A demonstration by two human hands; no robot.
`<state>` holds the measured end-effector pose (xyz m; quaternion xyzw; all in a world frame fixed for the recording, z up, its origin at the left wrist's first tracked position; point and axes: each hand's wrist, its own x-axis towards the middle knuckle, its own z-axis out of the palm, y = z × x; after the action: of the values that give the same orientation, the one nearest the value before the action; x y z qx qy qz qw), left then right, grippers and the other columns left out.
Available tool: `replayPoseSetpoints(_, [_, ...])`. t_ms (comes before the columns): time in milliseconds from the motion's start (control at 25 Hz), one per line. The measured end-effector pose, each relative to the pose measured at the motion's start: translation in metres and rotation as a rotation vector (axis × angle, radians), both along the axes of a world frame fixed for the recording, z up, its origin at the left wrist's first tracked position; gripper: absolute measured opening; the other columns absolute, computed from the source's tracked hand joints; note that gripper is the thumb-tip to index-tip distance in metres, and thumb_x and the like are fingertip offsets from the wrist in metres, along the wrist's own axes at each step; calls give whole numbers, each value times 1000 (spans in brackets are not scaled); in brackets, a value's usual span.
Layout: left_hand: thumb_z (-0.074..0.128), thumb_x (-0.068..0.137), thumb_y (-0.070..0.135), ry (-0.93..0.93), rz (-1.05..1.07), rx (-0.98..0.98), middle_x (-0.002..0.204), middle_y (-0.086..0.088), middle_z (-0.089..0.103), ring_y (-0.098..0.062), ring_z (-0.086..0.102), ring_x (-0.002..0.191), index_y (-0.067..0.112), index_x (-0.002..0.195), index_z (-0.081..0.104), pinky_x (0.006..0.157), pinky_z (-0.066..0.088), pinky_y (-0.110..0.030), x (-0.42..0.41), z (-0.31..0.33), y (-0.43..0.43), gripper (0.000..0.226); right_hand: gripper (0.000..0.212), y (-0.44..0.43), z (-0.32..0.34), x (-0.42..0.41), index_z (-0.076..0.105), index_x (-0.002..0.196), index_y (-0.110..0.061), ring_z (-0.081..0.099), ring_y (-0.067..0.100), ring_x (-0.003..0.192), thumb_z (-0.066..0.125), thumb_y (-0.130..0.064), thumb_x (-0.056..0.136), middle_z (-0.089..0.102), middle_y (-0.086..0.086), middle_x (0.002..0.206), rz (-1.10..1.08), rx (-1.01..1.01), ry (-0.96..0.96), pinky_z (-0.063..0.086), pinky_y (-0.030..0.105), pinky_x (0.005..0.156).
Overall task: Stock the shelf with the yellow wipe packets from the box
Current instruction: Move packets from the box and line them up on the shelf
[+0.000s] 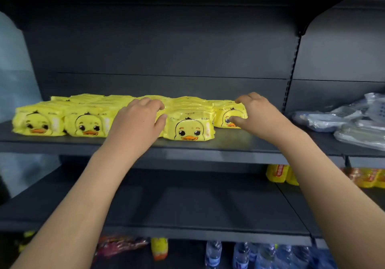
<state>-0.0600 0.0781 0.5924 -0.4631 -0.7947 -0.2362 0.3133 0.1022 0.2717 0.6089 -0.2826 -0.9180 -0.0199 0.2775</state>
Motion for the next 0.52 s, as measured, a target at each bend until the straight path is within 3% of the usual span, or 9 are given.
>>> replayPoseSetpoints(200, [43, 95, 32, -37, 62, -97, 123, -1, 56, -22, 48, 115, 16, 123, 53, 90, 40, -35, 43, -46, -81, 34, 51, -62, -55, 41, 46, 132, -9, 37, 29, 128, 58, -34, 89, 44, 13, 135, 68, -44, 46, 37, 38, 102])
replayPoseSetpoints(520, [49, 93, 31, -151, 121, -180, 128, -9, 50, -29, 45, 118, 10, 126, 52, 93, 42, -42, 52, -141, -181, 39, 53, -149, -169, 47, 44, 134, -7, 39, 32, 125, 57, -34, 90, 43, 15, 134, 86, -258, -156, 38, 43, 102])
